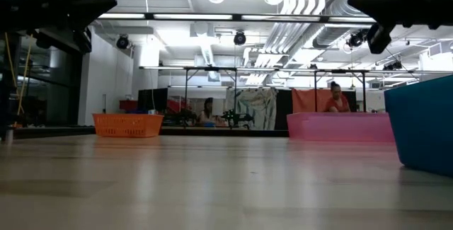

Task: Sort Halloween decoration
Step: Return to Home Position

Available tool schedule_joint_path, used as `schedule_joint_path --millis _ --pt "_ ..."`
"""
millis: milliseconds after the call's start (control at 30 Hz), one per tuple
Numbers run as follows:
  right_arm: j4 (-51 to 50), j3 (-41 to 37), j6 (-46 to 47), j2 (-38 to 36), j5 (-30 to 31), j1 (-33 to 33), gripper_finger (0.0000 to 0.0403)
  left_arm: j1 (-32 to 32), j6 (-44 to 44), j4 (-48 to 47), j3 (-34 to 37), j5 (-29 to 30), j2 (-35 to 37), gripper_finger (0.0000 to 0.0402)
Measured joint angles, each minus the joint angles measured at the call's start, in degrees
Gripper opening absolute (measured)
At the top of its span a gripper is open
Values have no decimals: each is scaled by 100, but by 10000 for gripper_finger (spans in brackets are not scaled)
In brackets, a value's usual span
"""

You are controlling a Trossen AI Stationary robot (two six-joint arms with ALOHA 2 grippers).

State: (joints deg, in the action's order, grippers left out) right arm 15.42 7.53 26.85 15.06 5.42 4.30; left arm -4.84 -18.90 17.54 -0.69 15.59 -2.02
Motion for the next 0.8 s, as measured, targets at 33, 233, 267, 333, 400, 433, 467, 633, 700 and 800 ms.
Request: schedule_joint_path --millis 33,233,267,333,400,433,467,633,700,800 --pt "90 -102 -91 -56 -53 -23 0 0 0 0 0 0 0 1" --pt "615 -574 -734 -334 -126 -25 0 0 0 0 0 0 0 1" --pt "631 -641 -763 -384 -131 -25 0 -1 0 0 0 0 0 1" --pt "449 -696 -775 -486 -136 -27 0 0 0 0 0 2 0 1" --pt "182 -696 -797 -547 -139 -29 0 0 2 0 0 2 0 1" --pt "114 -696 -873 -563 -140 -27 0 0 1 0 0 2 0 1" --pt "75 -696 -964 -580 -140 -27 0 0 1 0 0 2 0 1" --pt "-180 -697 -1564 -580 -111 -29 0 0 2 0 0 2 0 1" --pt "-486 -698 -1691 -580 47 -29 0 -2 0 0 0 2 0 1" --pt "-973 -698 -1801 -580 141 -29 0 0 2 0 0 2 0 1"
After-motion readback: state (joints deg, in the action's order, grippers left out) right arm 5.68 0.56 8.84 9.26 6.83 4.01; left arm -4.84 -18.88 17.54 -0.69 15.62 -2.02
